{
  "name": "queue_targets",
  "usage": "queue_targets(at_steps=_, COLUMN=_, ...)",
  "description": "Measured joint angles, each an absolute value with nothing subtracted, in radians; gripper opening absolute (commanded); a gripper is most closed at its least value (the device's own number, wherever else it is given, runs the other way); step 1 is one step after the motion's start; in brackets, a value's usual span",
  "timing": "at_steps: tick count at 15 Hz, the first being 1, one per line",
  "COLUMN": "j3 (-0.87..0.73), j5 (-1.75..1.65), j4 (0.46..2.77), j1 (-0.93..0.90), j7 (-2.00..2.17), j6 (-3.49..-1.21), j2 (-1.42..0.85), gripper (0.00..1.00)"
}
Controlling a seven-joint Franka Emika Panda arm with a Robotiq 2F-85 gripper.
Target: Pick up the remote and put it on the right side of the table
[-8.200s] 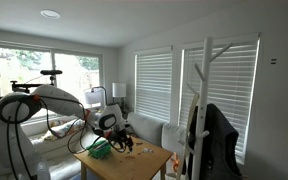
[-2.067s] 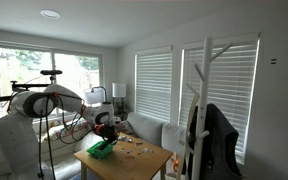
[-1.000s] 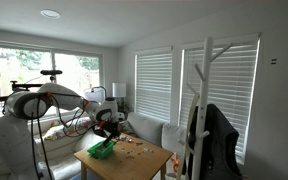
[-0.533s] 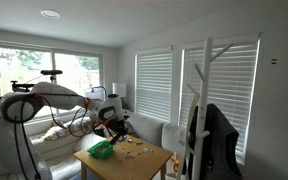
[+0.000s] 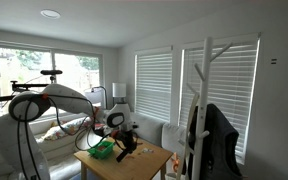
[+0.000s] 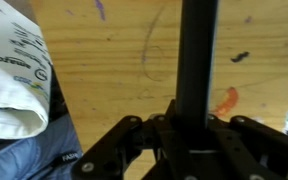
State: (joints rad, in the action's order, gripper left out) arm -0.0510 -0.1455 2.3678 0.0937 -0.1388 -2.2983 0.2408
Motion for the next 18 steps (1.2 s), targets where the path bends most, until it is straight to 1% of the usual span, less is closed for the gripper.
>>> queue_targets(at_steps=2, j3=-0.066, j5=-0.239, j4=2.358, j1=0.131, j7=-0.132, j6=-2.297, j2=0.190, gripper=0.02)
queue_targets(at_steps=6, j3=-0.089, j5=-0.350, j4=2.330, j1=0.156, j7=-0.081, j6=-2.382, j2=0.082, gripper=0.02)
queue_targets(at_steps=7, j3=-0.093, j5=-0.372, j4=2.319, j1=0.156, j7=-0.062, j6=-2.394, j2=0.056, gripper=0.34)
queue_targets(at_steps=8, j3=-0.097, j5=-0.395, j4=2.307, j1=0.156, j7=-0.040, j6=-2.401, j2=0.029, gripper=0.35)
queue_targets(at_steps=13, j3=-0.109, j5=-0.473, j4=2.239, j1=0.155, j7=0.061, j6=-2.403, j2=-0.065, gripper=0.68)
queue_targets(at_steps=16, j3=-0.112, j5=-0.488, j4=2.191, j1=0.151, j7=0.105, j6=-2.411, j2=-0.074, gripper=0.91)
queue_targets(at_steps=17, j3=-0.112, j5=-0.488, j4=2.171, j1=0.147, j7=0.119, j6=-2.427, j2=-0.069, gripper=0.97)
queue_targets(at_steps=18, j3=-0.112, j5=-0.478, j4=2.151, j1=0.142, j7=0.129, j6=-2.446, j2=-0.059, gripper=0.99)
